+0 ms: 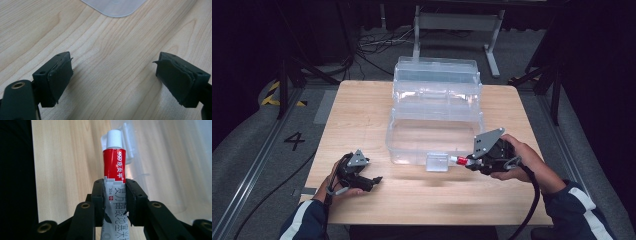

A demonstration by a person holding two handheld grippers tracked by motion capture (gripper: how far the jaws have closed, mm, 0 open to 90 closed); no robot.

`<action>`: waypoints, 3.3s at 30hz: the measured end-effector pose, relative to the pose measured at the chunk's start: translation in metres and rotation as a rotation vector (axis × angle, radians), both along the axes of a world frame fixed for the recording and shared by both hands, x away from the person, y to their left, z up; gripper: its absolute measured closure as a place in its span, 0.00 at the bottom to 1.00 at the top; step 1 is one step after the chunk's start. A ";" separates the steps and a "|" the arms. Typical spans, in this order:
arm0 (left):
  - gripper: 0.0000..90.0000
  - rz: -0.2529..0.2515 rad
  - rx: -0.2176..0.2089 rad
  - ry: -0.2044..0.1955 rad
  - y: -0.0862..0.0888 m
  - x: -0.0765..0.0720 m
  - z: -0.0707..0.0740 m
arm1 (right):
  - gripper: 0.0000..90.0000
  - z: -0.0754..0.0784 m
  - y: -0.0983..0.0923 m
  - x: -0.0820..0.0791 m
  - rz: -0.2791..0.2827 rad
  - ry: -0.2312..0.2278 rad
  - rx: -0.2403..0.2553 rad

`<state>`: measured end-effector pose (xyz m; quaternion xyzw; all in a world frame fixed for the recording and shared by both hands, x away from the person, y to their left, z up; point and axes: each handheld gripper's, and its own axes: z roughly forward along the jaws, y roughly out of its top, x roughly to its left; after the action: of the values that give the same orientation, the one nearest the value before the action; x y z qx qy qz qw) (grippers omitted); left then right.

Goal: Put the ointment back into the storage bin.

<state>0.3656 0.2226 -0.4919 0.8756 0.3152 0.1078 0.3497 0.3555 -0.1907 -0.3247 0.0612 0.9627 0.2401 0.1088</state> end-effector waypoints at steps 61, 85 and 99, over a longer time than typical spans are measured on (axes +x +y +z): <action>0.15 0.000 -0.003 0.003 0.000 0.000 0.000 | 0.79 -0.013 0.052 0.102 -0.022 0.070 -0.202; 0.15 0.001 -0.004 0.003 0.000 0.000 0.000 | 0.79 -0.053 0.055 0.118 -0.017 0.154 -0.250; 0.15 0.001 -0.004 0.003 0.000 0.000 0.000 | 0.79 -0.053 0.045 0.124 -0.037 0.149 -0.246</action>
<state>0.3655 0.2224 -0.4921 0.8750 0.3161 0.1061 0.3508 0.4796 -0.1455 -0.3775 0.0827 0.9890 0.1129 0.0481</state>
